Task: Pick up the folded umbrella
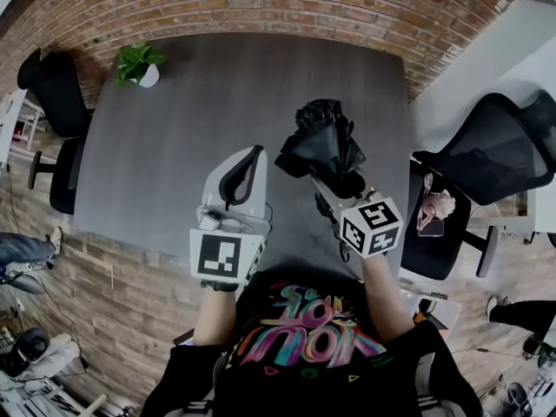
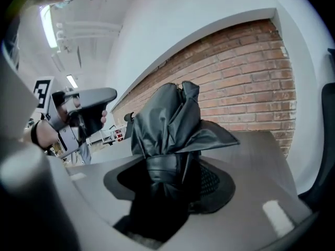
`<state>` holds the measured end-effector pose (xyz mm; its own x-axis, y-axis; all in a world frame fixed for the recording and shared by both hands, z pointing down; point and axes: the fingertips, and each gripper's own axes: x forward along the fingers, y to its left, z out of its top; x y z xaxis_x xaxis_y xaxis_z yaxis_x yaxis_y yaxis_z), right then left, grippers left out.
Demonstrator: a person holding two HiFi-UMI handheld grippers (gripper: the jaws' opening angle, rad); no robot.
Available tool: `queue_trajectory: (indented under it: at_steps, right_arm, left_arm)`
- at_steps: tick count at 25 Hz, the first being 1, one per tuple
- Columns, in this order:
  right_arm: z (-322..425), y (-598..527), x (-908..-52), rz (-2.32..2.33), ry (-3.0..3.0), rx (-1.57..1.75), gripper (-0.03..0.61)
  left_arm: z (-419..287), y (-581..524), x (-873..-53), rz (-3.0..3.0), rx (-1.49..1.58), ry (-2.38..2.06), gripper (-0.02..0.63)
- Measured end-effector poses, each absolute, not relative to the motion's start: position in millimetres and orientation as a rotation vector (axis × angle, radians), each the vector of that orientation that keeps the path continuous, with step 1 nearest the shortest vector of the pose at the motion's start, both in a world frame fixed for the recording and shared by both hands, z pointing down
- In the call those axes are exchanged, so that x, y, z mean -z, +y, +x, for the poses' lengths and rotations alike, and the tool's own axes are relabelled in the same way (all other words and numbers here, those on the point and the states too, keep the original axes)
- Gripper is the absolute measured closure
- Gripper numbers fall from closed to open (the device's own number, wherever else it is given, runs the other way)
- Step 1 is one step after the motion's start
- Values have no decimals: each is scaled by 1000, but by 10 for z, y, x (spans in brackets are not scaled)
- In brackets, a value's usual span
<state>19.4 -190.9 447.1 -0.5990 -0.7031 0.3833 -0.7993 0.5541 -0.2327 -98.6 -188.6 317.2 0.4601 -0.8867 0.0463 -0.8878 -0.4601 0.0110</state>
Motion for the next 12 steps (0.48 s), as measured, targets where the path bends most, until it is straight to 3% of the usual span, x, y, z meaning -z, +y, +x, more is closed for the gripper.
queue_trajectory:
  at_steps: [12]
  right_arm:
    - [503,-1797,-3658,1412,-2682,-406,345]
  left_arm:
    - [-786,-1893,-3149,2707,-43,-1542,612]
